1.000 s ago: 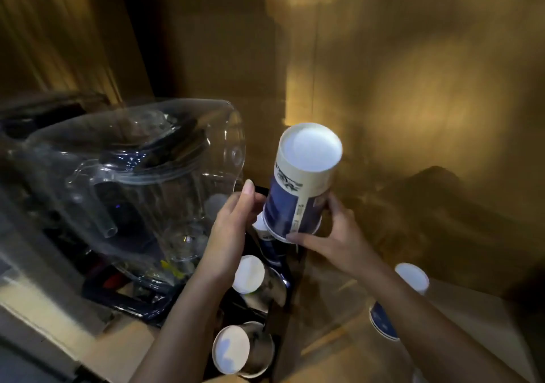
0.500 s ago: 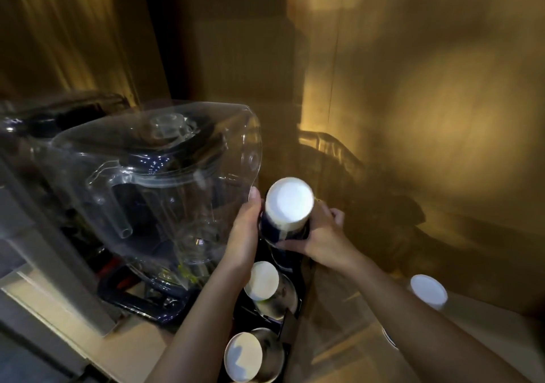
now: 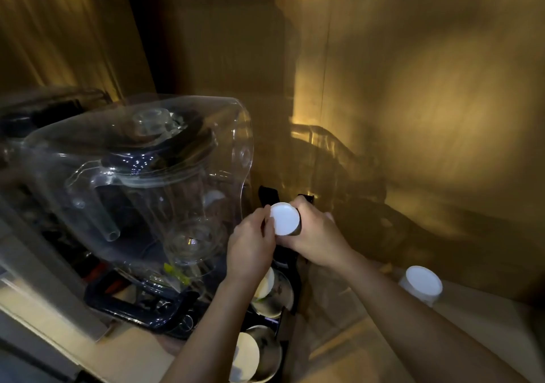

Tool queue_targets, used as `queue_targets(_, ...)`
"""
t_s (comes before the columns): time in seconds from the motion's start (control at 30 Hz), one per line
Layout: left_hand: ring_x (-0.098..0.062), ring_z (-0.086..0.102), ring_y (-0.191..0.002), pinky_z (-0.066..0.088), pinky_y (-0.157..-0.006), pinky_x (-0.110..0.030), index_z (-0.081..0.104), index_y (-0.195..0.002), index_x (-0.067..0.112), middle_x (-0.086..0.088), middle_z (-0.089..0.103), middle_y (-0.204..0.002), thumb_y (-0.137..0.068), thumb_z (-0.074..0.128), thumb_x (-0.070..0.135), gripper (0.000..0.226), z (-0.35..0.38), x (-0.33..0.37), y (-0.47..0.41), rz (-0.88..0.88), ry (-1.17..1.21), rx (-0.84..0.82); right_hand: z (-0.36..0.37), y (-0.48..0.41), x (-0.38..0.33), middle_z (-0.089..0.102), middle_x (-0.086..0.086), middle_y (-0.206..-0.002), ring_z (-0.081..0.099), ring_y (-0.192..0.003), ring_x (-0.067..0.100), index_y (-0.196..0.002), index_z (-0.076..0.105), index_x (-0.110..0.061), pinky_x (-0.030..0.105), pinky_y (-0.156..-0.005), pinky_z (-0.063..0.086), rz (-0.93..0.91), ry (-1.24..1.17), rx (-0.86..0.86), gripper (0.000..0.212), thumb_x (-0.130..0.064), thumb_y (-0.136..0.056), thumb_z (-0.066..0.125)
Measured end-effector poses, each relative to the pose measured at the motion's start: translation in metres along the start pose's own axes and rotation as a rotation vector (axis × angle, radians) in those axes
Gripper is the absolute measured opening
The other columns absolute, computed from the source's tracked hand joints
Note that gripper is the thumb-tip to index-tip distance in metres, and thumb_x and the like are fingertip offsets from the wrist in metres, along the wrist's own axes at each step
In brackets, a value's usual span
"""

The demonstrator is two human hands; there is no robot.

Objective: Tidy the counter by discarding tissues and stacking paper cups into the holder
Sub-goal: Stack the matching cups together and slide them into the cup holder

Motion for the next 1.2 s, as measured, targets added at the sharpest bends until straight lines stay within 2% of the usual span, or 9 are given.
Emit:
queue_targets(0.13,-0.03,0.064,-0.084,0.037,-0.059,-0.03,0.058,-0.115,0.012,-0.01,0.067,-0.092,-0.096,0.042,0.024,0.027,0.002,-0.002,0.0,0.077,-0.093,-0.009,-0.002,-0.004,-0.008,0.05,-0.008,-0.086,0.053,-0.082,0.02,-0.087,0.027,-0.031,0.04,-0.074,0.034,-0.002,0.137,0.001,0.048,-0.048,-0.067,0.068)
queue_targets(0.23,-0.028,0.063,-0.093,0.044,-0.067,-0.032,0.054,-0.127,0.014,-0.009,0.067,-0.103,-0.095,0.046,0.024,0.034,0.003,0.0,-0.001,0.088,-0.096,-0.056,-0.003,0.001,-0.003,0.055,0.001,-0.097,0.054,-0.091,0.025,-0.097,0.035,-0.023,0.035,-0.072,0.031,0.007,0.135,0.033,0.046,-0.046,-0.072,0.066)
queue_targets(0.33,-0.027,0.059,-0.104,0.044,-0.077,-0.031,0.059,-0.119,0.009,-0.011,0.063,-0.115,-0.092,0.051,0.019,0.03,0.0,0.01,0.001,0.122,-0.036,-0.02,-0.006,0.01,0.007,0.05,0.006,-0.122,0.048,-0.109,0.026,-0.118,0.038,-0.017,0.037,-0.083,0.032,0.024,0.126,-0.004,0.062,-0.052,-0.074,0.064)
queue_targets(0.4,-0.028,0.057,-0.111,0.048,-0.088,-0.039,0.059,-0.119,0.007,-0.012,0.062,-0.12,-0.091,0.052,0.017,0.03,0.001,0.023,0.005,0.141,-0.018,0.024,-0.016,0.019,0.013,0.043,0.006,-0.135,0.041,-0.12,0.026,-0.13,0.032,-0.018,0.039,-0.094,0.03,0.025,0.094,-0.017,0.073,-0.053,-0.075,0.064)
queue_targets(0.47,-0.027,0.056,-0.113,0.045,-0.097,-0.043,0.059,-0.119,0.008,-0.011,0.063,-0.12,-0.09,0.054,0.016,0.031,0.007,0.042,0.01,0.181,-0.032,0.052,-0.032,0.029,0.02,0.043,0.007,-0.136,0.04,-0.122,0.027,-0.132,0.033,-0.017,0.04,-0.097,0.03,0.031,0.077,0.019,0.07,-0.049,-0.078,0.063)
queue_targets(0.57,-0.03,0.059,-0.105,0.046,-0.092,-0.042,0.062,-0.112,0.006,-0.013,0.065,-0.111,-0.088,0.058,0.013,0.026,0.025,0.074,0.019,0.299,0.016,0.036,-0.059,0.05,0.039,0.048,0.008,-0.13,0.044,-0.118,0.026,-0.126,0.039,-0.015,0.04,-0.097,0.032,0.091,0.116,0.096,0.059,-0.042,-0.08,0.063)
queue_targets(0.93,-0.024,0.058,-0.108,0.039,-0.086,-0.024,0.061,-0.116,0.01,-0.008,0.064,-0.117,-0.086,0.062,0.017,0.031,0.158,0.115,0.096,0.326,0.175,-0.509,-0.127,0.189,0.13,0.05,0.006,-0.126,0.049,-0.113,0.021,-0.125,0.044,-0.018,0.04,-0.092,0.043,0.533,0.094,0.202,0.058,-0.044,-0.078,0.065)
queue_targets(1.07,-0.018,0.056,-0.116,0.043,-0.087,-0.019,0.056,-0.121,0.016,0.005,0.06,-0.121,-0.084,0.064,0.022,0.039,0.202,0.112,0.136,0.318,0.214,-0.799,-0.124,0.237,0.156,0.048,0.006,-0.132,0.048,-0.116,0.021,-0.129,0.042,-0.021,0.035,-0.094,0.042,0.637,0.1,0.141,0.065,-0.047,-0.075,0.068)
queue_targets(1.2,-0.006,0.05,-0.12,0.033,-0.092,-0.009,0.045,-0.131,0.019,0.005,0.052,-0.129,-0.087,0.063,0.021,0.048,0.234,0.103,0.17,0.215,0.21,-1.009,-0.108,0.27,0.172,0.035,0.0,-0.145,0.039,-0.126,0.019,-0.139,0.029,-0.024,0.035,-0.103,0.034,0.719,0.047,0.039,0.08,-0.05,-0.073,0.068)
Point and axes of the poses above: each hand's wrist, its own y-axis away from the middle knuckle, its own z-axis out of the palm, x = y × z, the point moved 4 cm from there along -y, towards the middle knuckle
